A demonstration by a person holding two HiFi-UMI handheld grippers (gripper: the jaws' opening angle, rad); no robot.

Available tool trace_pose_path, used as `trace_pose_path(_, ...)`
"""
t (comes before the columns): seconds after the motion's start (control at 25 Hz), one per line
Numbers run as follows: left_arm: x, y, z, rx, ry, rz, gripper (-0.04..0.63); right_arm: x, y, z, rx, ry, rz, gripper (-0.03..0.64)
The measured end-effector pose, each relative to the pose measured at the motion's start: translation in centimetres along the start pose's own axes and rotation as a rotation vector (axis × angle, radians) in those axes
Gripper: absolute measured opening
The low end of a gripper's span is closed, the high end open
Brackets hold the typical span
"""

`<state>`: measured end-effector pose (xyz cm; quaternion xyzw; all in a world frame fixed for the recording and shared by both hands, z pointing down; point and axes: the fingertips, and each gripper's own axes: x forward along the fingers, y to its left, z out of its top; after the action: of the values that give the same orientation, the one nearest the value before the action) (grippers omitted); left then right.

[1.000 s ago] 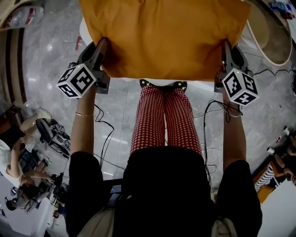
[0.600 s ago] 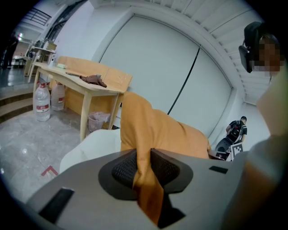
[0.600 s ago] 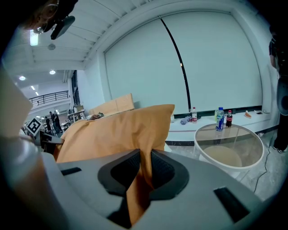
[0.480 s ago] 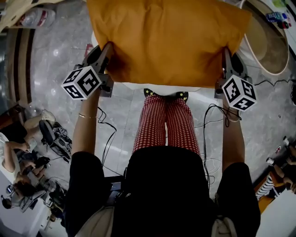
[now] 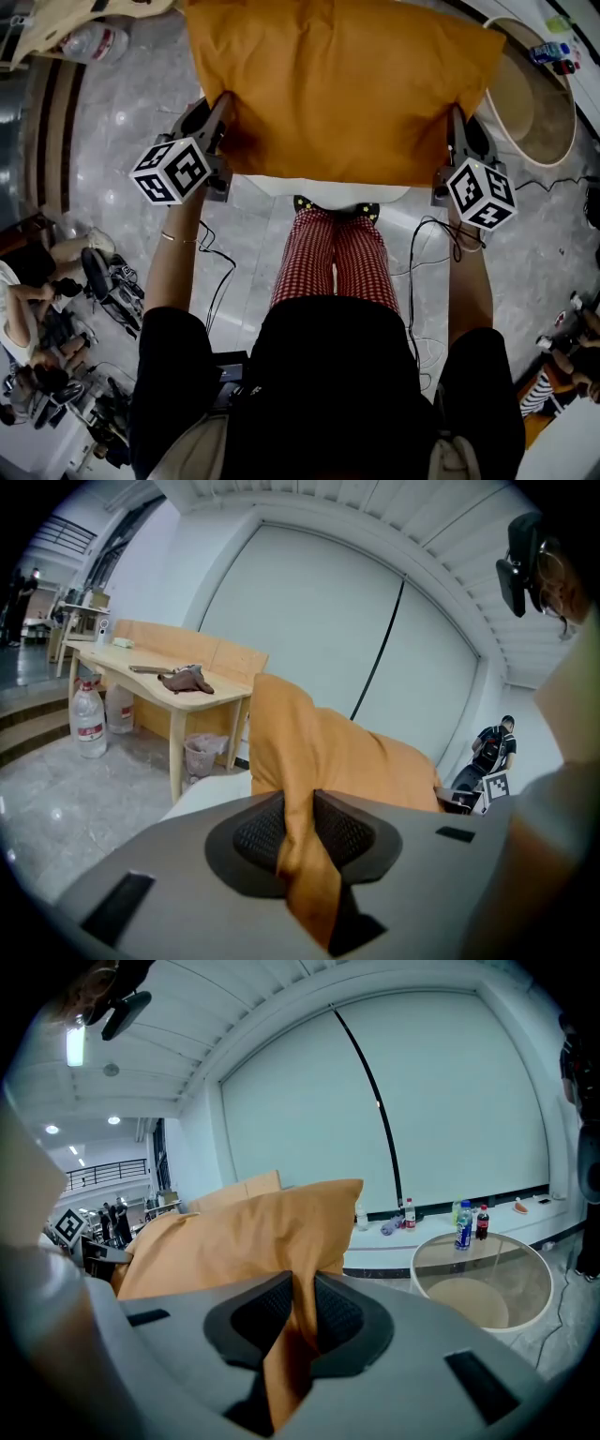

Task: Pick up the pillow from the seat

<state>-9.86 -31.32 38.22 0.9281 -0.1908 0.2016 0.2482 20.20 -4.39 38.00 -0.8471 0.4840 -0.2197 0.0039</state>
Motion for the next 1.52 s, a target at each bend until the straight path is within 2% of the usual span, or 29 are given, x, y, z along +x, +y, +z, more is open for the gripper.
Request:
trace_pose_path(0.48,-2.3,-1.8,5.4,0.043,-0.062,0.002,0.098,-1.3,1.5,4.5,0.03,-0.062,0.033,0.071)
trace_pose_path(0.76,-6.6,-4.8,8.7,0.019,-0.112,-0.005,0.097,-5.3,3.3,10.2,0.017,-0.114,0.065,0.067)
trace_pose_path(0.92,-7.6,-5.2,10.8,0.043,-0.151,-0.008,0.097,-5.0,4.3,11.5,0.01,-0.131,0.086,0.067)
trace_pose_path(1.52,-8.5,-6.6,11.4,0.046,-0.134,-0.01,0.094,-5.9,4.4,14.1,0.021,-0.161,0.157,0.066)
